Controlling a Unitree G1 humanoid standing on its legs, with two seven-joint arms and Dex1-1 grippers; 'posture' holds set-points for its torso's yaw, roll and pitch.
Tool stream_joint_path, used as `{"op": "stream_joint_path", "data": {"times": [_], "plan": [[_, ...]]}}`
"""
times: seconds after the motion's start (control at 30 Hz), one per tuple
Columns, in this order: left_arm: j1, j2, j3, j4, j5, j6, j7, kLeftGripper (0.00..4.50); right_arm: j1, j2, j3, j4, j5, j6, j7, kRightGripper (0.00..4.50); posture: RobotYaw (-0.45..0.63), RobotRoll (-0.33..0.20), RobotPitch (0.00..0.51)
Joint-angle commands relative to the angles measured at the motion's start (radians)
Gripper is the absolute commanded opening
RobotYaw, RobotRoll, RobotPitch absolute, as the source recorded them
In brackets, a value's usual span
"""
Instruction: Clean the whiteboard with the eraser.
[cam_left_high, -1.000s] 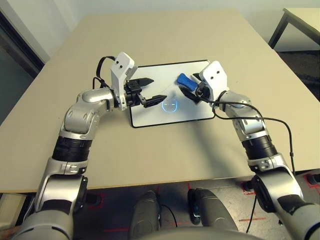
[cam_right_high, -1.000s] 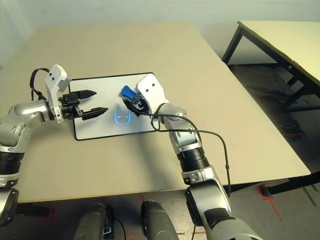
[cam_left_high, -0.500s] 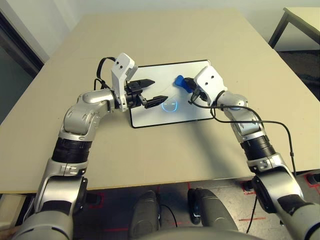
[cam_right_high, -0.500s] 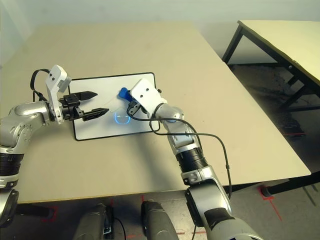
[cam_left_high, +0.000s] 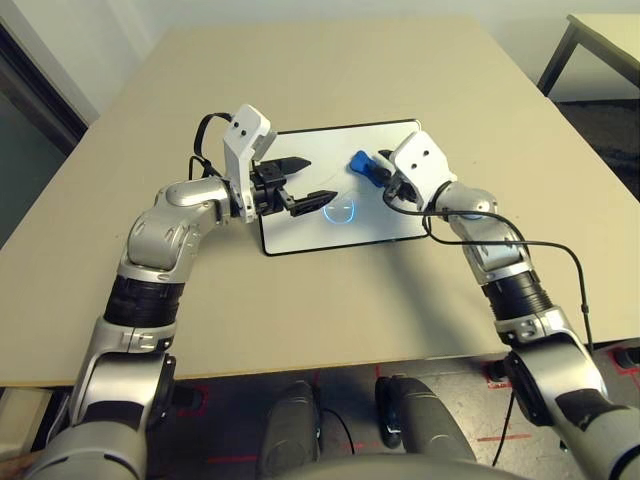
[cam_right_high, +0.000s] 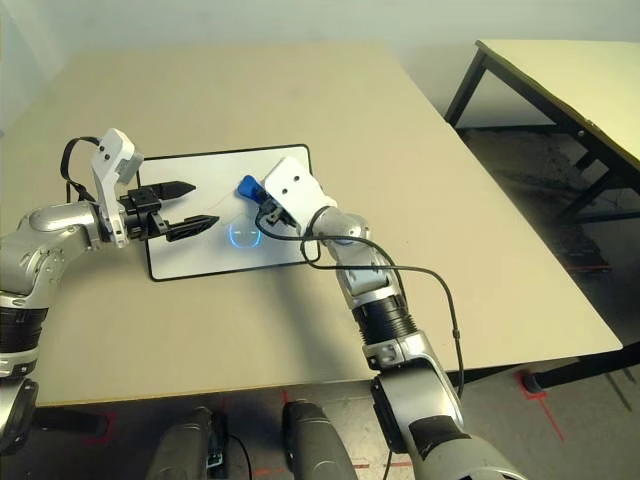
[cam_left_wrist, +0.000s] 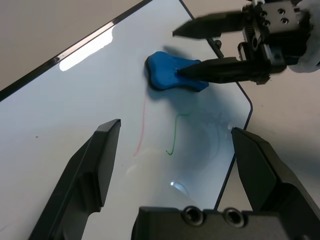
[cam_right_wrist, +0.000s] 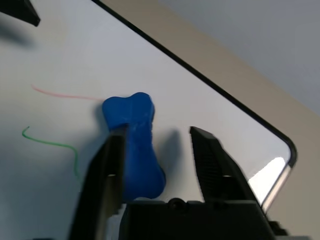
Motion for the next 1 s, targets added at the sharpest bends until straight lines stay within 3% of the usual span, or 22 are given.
{"op": "stream_joint_path", "data": {"times": [0.03,0.1,0.7,0.8,1.0], "plan": [[0.013,0.003,-0.003,-0.010,-0.002,0.006,0.000,4.50,0.018,-0.003,0.000,-0.070,0.012,0.070,0.008,3.85,-0.03,0.000,0.139],[0.012,0.002,-0.005,-0.006,0.000,0.002,-0.001,4.50,0.026,-0.001,0.010,-0.098,0.011,0.101,0.010,4.46,-0.03,0.000,0.138],[0.030,-0.009,-0.001,-0.025,-0.013,0.018,0.004,4.50,-0.015,-0.015,0.109,-0.152,-0.113,0.252,-0.022,4.46,-0.02,0.000,0.137],[0.037,-0.011,0.001,-0.035,-0.019,0.028,0.004,4.50,-0.017,-0.015,0.115,-0.154,-0.126,0.239,-0.022,3.88,-0.02,0.000,0.139],[0.043,-0.010,0.001,-0.044,-0.029,0.038,0.010,4.50,-0.004,-0.031,0.145,-0.172,-0.158,0.198,-0.018,1.92,-0.02,0.000,0.142]]}}
